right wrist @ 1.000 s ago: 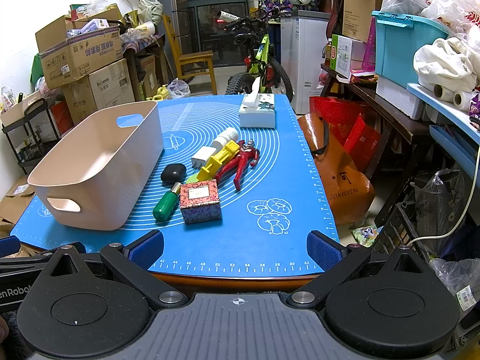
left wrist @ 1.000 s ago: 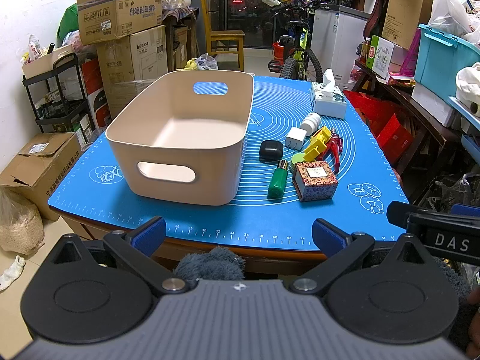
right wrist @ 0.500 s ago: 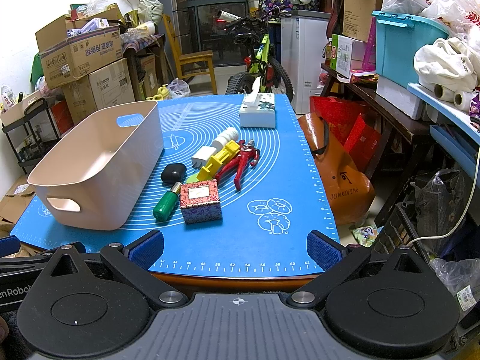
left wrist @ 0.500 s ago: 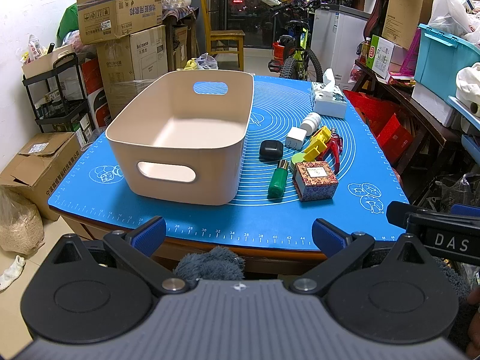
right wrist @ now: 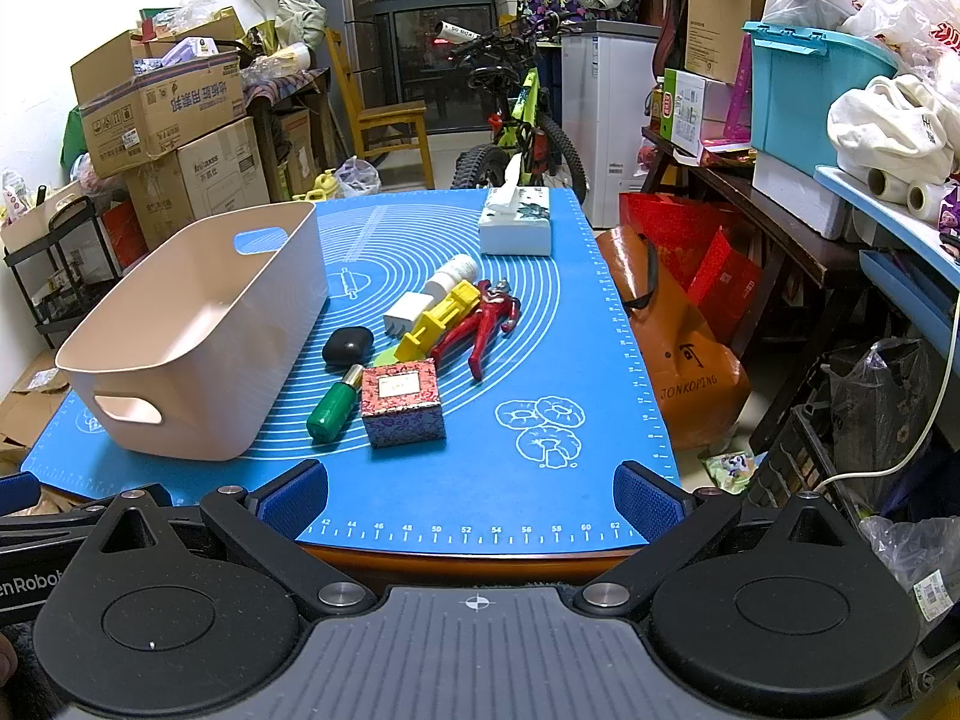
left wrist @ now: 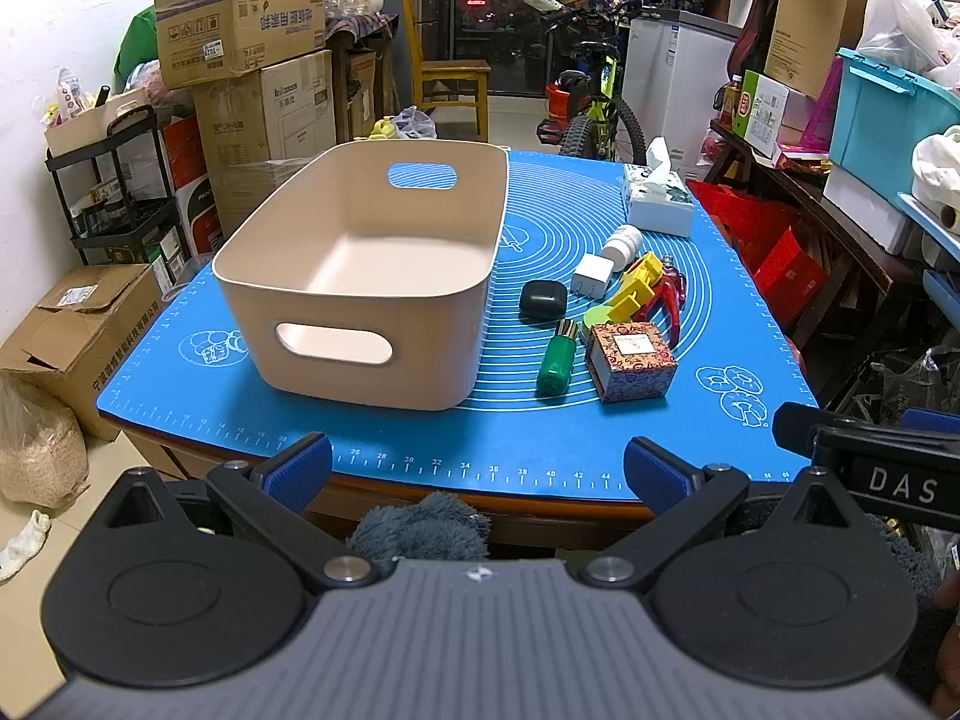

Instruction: Organize rigid objects

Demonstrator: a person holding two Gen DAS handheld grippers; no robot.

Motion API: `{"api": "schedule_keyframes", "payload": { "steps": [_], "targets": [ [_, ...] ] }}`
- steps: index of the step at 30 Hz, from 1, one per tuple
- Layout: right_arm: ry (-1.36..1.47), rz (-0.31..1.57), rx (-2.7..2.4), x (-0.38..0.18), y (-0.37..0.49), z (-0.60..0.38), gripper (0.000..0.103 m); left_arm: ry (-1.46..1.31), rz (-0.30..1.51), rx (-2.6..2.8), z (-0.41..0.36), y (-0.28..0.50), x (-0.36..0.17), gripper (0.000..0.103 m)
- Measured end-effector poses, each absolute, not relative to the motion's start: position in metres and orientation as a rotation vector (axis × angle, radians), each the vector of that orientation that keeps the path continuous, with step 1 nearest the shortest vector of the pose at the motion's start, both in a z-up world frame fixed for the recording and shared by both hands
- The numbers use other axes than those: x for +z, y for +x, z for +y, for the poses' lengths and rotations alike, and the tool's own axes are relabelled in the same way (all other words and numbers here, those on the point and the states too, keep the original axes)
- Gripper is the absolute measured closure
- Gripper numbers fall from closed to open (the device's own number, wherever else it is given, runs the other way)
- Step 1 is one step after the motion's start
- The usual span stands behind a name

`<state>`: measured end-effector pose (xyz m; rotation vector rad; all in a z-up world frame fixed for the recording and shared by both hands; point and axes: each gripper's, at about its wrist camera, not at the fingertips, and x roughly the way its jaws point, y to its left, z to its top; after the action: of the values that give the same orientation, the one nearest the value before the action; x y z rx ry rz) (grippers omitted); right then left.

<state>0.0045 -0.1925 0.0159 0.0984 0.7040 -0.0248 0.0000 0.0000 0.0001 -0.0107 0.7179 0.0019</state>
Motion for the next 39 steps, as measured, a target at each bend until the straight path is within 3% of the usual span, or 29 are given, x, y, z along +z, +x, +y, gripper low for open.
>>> {"api": "schedule_keyframes", "payload": {
  "steps": [39],
  "targets": [
    [0.12, 0.698, -0.012, 0.0193, 0.0034, -0.1946, 0.002, -0.005, 0.699, 0.008, 0.0009, -0.0019, 0.0054, 0.0]
  ]
}}
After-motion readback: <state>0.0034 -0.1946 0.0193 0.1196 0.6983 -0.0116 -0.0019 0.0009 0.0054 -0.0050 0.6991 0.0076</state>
